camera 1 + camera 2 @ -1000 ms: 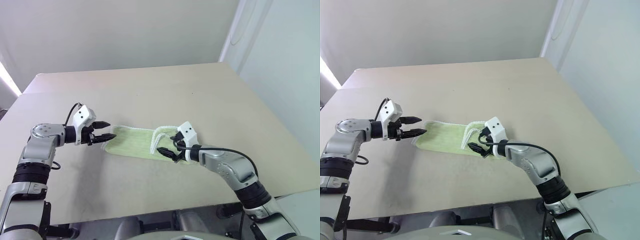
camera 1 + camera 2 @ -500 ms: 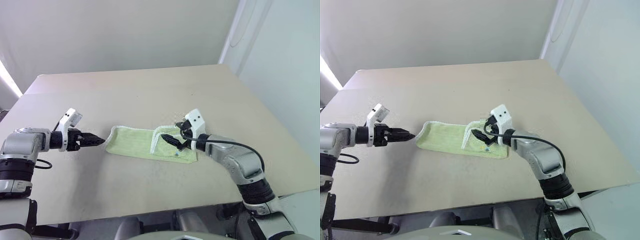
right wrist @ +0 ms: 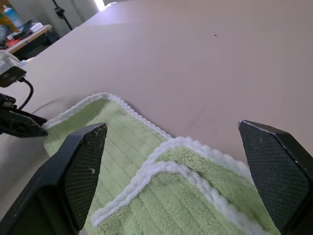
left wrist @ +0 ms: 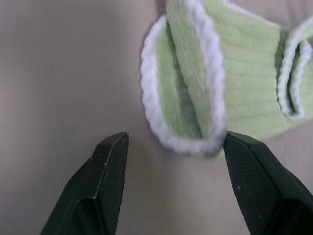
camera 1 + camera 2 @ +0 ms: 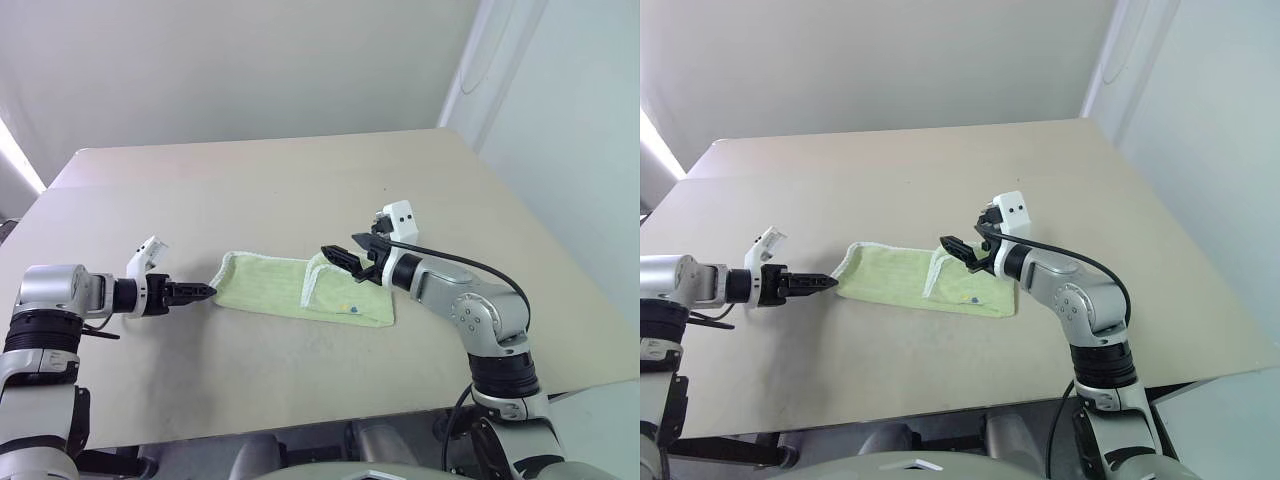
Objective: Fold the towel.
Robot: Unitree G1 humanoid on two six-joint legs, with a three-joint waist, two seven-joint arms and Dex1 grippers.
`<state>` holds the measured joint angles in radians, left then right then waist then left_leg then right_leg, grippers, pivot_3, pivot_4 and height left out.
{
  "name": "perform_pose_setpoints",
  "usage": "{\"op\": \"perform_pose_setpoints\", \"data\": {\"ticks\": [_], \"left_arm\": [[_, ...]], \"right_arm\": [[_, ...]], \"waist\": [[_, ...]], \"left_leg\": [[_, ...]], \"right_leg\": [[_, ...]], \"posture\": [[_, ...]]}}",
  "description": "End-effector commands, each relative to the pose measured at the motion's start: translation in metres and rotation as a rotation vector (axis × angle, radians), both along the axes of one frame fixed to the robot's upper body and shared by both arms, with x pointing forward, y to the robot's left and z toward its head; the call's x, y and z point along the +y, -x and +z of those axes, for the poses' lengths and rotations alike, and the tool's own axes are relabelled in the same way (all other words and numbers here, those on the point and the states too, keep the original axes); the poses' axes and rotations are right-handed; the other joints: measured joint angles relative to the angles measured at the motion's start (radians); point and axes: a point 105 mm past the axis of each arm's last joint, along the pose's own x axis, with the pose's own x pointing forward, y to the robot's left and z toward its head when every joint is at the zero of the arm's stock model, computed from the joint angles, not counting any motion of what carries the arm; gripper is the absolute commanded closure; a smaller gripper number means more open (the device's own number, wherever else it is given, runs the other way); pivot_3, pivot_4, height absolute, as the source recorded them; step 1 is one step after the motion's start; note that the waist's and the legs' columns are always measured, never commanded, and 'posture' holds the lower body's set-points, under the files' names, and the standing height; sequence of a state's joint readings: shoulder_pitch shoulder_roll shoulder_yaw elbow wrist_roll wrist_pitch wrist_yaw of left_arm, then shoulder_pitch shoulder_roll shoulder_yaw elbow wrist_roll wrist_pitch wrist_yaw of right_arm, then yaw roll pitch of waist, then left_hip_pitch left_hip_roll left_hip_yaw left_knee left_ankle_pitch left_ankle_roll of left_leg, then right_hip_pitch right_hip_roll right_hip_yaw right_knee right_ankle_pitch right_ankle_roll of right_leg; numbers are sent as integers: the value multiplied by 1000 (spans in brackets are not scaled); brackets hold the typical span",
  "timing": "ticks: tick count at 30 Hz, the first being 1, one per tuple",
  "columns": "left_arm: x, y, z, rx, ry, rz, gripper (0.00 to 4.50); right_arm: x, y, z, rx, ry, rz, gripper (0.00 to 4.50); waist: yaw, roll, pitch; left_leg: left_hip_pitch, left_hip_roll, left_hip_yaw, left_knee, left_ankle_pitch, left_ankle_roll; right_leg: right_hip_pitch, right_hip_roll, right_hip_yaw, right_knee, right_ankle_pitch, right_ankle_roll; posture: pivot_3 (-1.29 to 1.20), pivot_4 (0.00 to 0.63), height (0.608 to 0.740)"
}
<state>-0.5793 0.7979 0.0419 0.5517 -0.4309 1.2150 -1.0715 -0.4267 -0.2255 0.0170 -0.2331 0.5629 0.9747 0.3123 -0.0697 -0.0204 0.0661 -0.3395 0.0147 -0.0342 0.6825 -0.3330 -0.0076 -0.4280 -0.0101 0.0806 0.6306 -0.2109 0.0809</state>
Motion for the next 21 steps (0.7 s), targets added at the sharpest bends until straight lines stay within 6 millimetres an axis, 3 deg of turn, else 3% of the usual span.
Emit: {"op": "perform_pose_setpoints", "data": {"ticks": [1, 10, 13, 20, 21], "left_arm": [[-12, -9, 9, -28, 57, 3, 1322], [-32, -7, -2, -15, 56, -50, 1322], [-35, -6, 0, -23, 87, -57, 1934], [-37, -10, 15, -83, 126, -68, 4418], [-36, -11, 18, -95, 128, -68, 4467]], "right_arm": [[-3, -2, 13, -38, -34, -25, 14], [-6, -4, 12, -34, -12, -45, 14], [-5, 3, 14, -41, -13, 2, 0], [-17, 31, 13, -112, 138, 189, 0], [-21, 36, 11, -116, 174, 217, 0]], "waist": [[1, 0, 0], [3, 0, 0], [1, 0, 0], [0, 0, 0], [0, 0, 0]], "left_leg": [[0, 0, 0, 0, 0, 0], [0, -1, 0, 0, 0, 0], [0, -1, 0, 0, 0, 0], [-1, -1, 0, -1, 0, 0], [-1, -1, 0, -1, 0, 0]], "right_leg": [[0, 0, 0, 0, 0, 0], [0, -1, 0, 0, 0, 0], [1, -1, 0, 0, 0, 0], [0, -1, 0, -1, 0, 0], [0, -1, 0, -1, 0, 0]], "posture": [[0, 0, 712], [0, 0, 712], [0, 0, 712], [0, 0, 712], [0, 0, 712]]}}
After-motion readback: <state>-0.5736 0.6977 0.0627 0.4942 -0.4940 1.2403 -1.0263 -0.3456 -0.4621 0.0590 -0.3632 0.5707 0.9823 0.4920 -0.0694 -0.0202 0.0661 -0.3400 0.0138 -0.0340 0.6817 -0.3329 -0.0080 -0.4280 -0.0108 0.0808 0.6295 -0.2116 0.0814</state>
